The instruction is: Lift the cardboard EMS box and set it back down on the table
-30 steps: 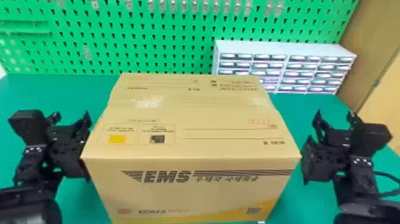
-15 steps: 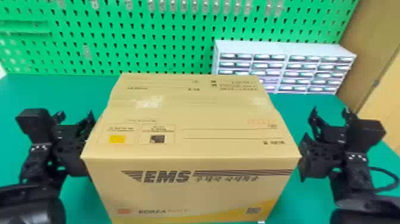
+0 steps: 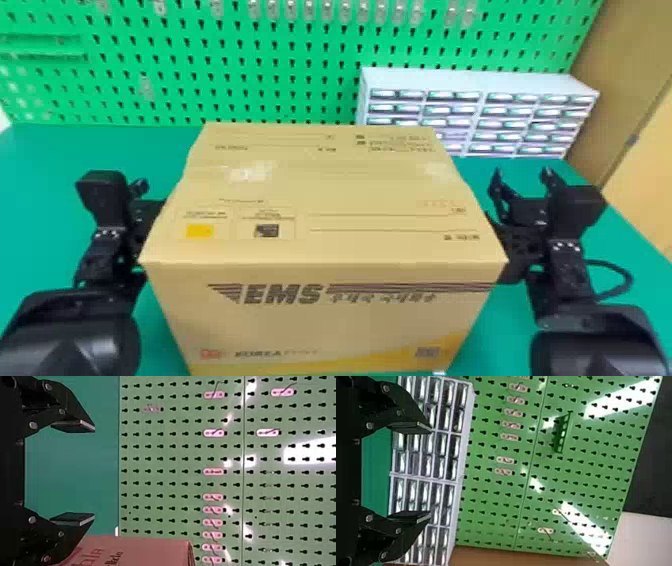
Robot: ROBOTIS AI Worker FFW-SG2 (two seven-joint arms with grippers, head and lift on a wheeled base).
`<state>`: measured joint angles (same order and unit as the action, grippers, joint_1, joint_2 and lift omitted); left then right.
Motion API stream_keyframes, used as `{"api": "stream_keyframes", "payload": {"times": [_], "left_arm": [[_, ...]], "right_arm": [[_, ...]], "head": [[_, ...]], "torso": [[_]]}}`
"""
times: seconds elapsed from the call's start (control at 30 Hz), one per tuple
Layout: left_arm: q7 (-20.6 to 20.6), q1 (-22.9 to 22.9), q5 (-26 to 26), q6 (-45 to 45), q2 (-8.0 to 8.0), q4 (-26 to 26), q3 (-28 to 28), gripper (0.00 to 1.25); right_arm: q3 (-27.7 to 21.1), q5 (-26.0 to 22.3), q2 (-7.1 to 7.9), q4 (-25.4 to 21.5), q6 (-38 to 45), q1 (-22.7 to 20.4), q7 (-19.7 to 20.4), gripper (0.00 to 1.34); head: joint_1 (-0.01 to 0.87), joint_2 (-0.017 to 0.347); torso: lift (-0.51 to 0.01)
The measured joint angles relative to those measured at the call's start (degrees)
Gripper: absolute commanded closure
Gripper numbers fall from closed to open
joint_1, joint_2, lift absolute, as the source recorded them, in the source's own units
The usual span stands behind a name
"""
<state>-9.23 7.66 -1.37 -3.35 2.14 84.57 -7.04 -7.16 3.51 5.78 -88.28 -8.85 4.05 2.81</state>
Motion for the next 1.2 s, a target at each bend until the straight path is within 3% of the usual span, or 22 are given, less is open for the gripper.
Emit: {"api": "stream_keyframes", "payload": {"times": [0.43,1.2], "left_arm": [[0.01,0.82,-1.38,0.01,0.00,-1.50,3.94,0.46],[-0.08,2.37,-1.50,0.36,0.05,-0.76,5.13,0.46]], "right_arm": [[4.11,-0.18,0.27,2.49,-0.73,1.96,0.01,0.50],[4.50,-0.34,0.38,2.53,-0.96,3.11,0.00,0.50]], "head": [[0.678,-0.014],[0.678,-0.014]], "torso": [[-0.096],[-0.096]]}}
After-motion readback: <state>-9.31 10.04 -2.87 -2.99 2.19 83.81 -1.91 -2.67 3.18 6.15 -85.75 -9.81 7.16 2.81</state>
